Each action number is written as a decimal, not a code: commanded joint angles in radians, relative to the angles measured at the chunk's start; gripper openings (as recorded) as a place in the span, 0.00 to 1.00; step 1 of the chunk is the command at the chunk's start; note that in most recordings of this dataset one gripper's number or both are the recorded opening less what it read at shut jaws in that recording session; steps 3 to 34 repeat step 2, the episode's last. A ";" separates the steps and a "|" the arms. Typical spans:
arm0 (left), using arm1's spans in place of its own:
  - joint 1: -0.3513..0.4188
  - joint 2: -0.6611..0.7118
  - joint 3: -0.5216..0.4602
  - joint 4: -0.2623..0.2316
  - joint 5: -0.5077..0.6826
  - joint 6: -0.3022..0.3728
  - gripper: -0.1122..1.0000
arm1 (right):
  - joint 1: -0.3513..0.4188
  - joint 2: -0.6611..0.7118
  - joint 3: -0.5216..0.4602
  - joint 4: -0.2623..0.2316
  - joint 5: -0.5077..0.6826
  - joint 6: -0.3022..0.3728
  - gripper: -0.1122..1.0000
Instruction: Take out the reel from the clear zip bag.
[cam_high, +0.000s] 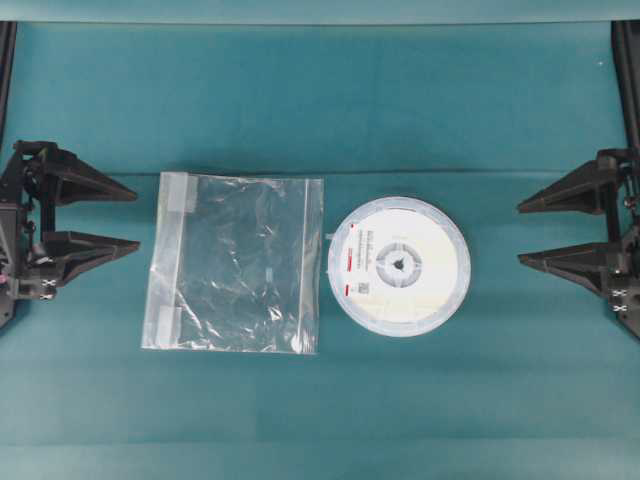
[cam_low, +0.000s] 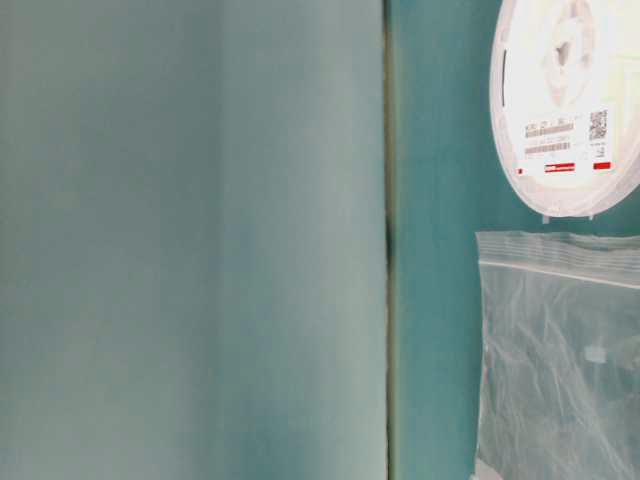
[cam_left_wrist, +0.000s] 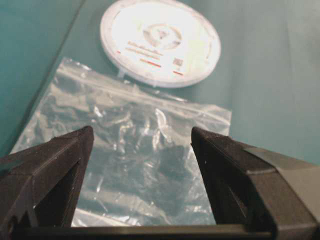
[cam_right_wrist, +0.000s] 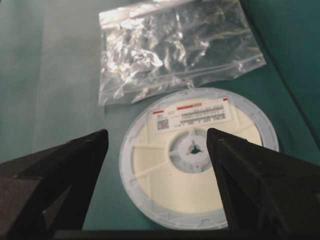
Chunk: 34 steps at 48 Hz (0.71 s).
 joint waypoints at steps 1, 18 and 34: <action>-0.002 0.005 -0.025 0.003 -0.009 -0.002 0.88 | -0.002 0.006 -0.011 0.000 -0.003 -0.002 0.89; -0.002 0.005 -0.025 0.002 -0.008 -0.002 0.88 | -0.003 0.008 -0.011 0.000 -0.003 -0.002 0.89; -0.002 0.005 -0.025 0.002 -0.008 -0.002 0.88 | -0.003 0.008 -0.011 0.000 -0.003 -0.002 0.89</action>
